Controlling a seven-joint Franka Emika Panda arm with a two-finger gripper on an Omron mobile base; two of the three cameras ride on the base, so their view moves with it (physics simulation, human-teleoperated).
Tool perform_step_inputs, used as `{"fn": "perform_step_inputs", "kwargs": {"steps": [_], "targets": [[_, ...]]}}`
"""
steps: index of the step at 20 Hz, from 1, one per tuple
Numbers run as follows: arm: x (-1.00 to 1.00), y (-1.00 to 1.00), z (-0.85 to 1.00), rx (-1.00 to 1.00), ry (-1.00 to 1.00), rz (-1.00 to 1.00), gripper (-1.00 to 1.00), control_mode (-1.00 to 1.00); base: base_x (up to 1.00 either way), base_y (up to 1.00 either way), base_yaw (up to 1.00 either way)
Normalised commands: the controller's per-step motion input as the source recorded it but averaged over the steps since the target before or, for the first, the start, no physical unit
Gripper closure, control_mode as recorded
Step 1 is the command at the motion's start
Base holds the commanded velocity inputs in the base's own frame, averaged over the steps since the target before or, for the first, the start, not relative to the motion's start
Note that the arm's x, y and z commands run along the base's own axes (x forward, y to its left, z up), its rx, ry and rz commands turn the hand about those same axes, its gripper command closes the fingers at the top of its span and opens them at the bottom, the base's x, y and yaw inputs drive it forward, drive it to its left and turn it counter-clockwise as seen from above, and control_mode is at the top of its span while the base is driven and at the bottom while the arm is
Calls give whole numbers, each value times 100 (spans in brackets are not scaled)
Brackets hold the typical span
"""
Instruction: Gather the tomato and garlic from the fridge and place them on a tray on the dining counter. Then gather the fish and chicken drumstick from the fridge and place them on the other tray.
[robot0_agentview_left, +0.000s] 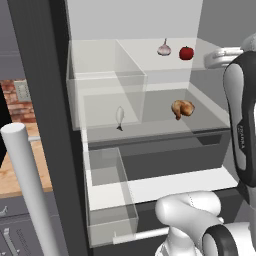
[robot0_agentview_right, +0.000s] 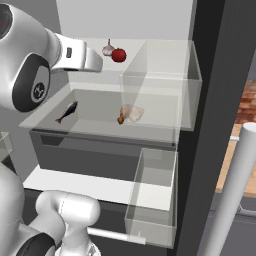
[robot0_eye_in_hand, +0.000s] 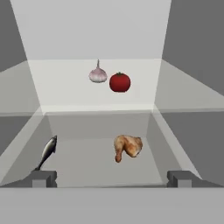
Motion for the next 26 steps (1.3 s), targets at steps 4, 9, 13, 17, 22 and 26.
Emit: {"fn": "perform_step_inputs", "kwargs": {"steps": [4,9,13,17,22,26], "targets": [[40,-2,0,0,-7,-2,-100,-100,0,0,0],[42,0,0,0,0,-2,-100,-100,0,0,0],[44,-11,0,0,0,0,-100,-100,0,0,0],[37,-15,0,0,0,0,-100,-100,0,0,0],[37,-11,0,0,0,0,-100,-100,0,0,0],[47,0,0,0,0,0,-100,-100,0,0,0]]}}
